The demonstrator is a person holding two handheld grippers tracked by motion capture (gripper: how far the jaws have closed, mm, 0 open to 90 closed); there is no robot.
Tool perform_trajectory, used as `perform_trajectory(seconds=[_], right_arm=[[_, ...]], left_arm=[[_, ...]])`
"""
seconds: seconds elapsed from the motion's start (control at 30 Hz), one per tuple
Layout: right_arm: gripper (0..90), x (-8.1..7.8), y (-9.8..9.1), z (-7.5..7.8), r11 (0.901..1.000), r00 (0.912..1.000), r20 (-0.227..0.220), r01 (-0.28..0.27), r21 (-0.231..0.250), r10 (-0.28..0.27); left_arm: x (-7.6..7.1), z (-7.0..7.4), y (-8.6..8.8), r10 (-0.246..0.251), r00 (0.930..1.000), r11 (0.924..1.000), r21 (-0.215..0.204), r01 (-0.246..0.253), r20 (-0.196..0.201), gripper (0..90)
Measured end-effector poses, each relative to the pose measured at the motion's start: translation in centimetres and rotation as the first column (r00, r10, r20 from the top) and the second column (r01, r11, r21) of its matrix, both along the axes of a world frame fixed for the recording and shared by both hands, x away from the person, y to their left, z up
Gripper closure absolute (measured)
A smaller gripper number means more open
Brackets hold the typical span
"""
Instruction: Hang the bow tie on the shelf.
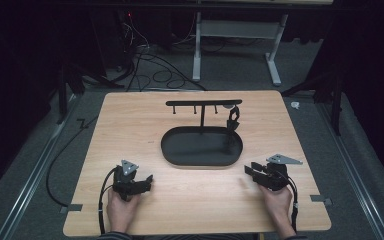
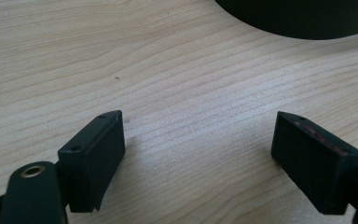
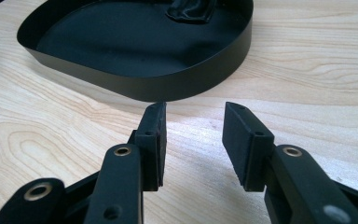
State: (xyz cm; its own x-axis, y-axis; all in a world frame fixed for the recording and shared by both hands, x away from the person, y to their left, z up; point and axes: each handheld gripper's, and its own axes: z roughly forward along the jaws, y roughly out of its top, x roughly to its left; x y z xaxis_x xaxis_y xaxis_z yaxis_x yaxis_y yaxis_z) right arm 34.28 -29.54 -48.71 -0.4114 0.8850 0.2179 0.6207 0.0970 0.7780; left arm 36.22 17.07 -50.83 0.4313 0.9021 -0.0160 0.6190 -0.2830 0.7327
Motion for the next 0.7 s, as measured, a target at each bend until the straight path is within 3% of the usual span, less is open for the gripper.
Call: perform_trajectory(seconds=[0.7], right_arm=[[57.1, 0.83, 0.14, -0.98, 0.9953, 0.9994, 0.006, 0.034, -0.09, -0.034]], left_arm=[[0.0, 0.0, 0.0, 0.0, 1.0, 1.0, 0.0, 0.0, 0.0, 17.9]])
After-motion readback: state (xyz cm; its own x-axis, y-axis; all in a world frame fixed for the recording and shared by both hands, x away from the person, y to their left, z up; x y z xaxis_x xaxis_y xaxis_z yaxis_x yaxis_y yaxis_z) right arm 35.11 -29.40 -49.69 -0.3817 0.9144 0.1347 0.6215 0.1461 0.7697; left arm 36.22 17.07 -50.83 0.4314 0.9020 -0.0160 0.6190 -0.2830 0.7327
